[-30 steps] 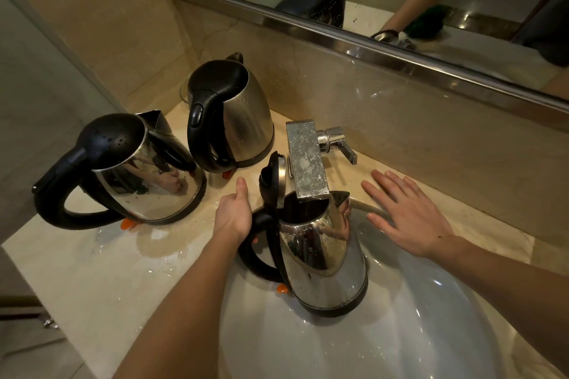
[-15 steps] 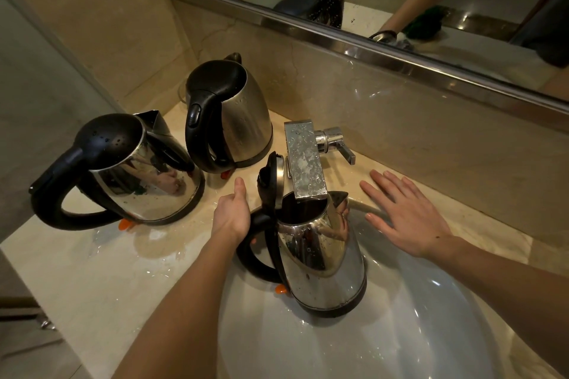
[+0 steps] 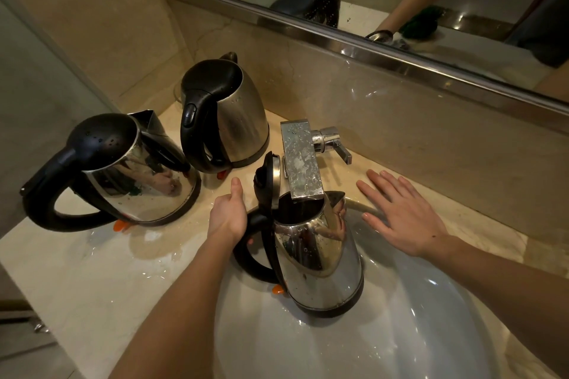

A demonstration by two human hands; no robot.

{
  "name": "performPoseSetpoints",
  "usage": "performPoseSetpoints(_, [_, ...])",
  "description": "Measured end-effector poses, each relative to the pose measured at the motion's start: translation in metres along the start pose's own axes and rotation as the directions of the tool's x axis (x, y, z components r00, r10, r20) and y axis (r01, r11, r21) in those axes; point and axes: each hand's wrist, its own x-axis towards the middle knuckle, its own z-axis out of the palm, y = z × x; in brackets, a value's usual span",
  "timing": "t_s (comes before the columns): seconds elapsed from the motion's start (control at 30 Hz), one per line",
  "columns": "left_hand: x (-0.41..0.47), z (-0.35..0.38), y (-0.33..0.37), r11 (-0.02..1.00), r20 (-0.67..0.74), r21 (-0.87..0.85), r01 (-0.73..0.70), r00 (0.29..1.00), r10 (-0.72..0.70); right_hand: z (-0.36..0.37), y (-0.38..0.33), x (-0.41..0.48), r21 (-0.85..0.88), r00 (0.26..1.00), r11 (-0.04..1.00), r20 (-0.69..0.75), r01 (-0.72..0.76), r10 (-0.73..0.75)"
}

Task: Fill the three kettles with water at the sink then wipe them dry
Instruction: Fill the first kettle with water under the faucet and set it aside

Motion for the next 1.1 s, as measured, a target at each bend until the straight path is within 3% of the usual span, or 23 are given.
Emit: performPoseSetpoints(1.1, [0.0054,0.0006,-0.0051,0.999,-0.003,0.019,-0.035,0.999,0.035,0.0033,0.0014,0.0006,-0.013,1.000,1.000,-0.020,-0.002,0.002])
